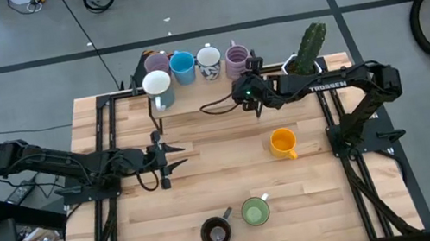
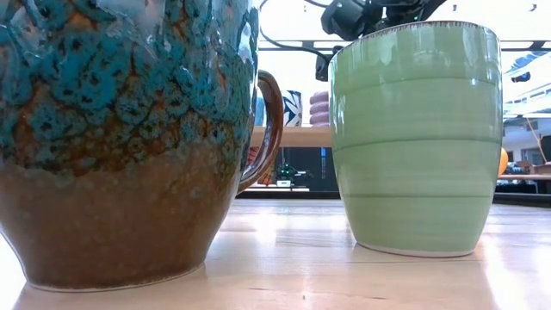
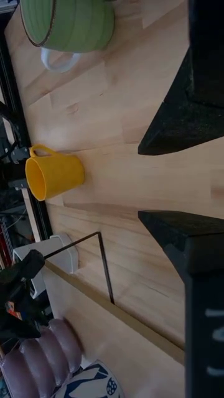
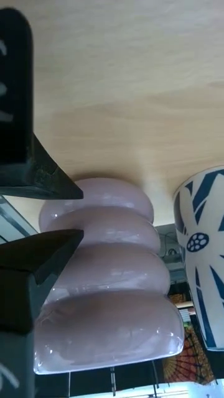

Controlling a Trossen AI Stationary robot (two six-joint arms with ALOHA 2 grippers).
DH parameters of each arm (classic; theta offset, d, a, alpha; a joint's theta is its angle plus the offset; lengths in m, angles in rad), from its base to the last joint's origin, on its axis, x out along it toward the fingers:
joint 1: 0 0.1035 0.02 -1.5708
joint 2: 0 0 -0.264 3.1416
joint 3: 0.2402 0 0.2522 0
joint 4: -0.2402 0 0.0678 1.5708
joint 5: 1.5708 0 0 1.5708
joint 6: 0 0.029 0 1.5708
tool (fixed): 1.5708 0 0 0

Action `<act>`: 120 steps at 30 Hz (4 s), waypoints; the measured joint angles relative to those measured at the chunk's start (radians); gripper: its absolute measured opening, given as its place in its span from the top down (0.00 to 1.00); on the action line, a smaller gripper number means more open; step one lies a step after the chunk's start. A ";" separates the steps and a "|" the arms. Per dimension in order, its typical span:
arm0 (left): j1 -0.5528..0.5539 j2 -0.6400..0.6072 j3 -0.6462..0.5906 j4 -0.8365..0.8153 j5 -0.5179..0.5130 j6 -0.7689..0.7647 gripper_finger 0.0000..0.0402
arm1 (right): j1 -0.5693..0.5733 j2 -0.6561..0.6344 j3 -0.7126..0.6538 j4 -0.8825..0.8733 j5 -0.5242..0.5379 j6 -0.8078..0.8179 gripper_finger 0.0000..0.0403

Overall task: Place coffee mugs
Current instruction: Adjust the mugs on the shelf, then put the yellow mug on the shelf

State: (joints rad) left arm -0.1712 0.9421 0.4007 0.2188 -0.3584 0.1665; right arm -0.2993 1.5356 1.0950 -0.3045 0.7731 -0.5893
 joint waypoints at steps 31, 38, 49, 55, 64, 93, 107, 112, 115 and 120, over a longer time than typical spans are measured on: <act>0.000 0.000 0.000 -0.008 0.004 -0.032 0.60 | 0.242 -0.005 0.001 0.035 0.013 0.059 0.77; -0.012 0.020 0.000 -0.009 0.282 -0.152 0.60 | 0.362 -0.005 0.001 0.032 0.032 0.177 0.77; -0.248 0.106 0.069 0.014 0.154 -0.525 0.60 | 0.546 -0.006 0.001 -0.192 0.178 0.473 0.77; -0.400 0.208 0.262 -0.158 -0.032 -0.621 0.60 | 0.604 -0.006 0.000 -0.193 0.170 0.535 0.77; -0.483 0.384 0.583 -0.528 -0.064 -0.834 0.60 | 0.661 -0.181 -0.217 0.003 0.243 0.502 0.77; -0.268 0.644 0.943 -0.776 0.122 -0.649 0.61 | 0.883 -0.345 -0.444 0.544 0.312 0.465 0.77; -0.146 0.644 0.943 -0.622 0.360 -0.009 0.65 | 0.838 -0.367 -0.439 0.461 0.257 0.728 0.77; -0.146 0.660 0.944 -0.521 0.382 -0.035 0.65 | 0.774 -0.370 -0.439 0.425 0.235 0.760 0.77; -0.144 0.701 0.984 -0.554 0.377 -0.072 0.65 | 0.748 -0.405 -0.439 0.298 0.170 0.805 0.77; -0.137 0.799 1.102 -0.696 0.344 -0.099 0.65 | 0.750 -0.542 -0.439 0.137 0.145 0.875 0.77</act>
State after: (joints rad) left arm -0.3082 1.7412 1.5025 -0.4768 -0.0145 0.0676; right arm 0.4510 0.9935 0.6556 -0.1674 0.9179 0.2853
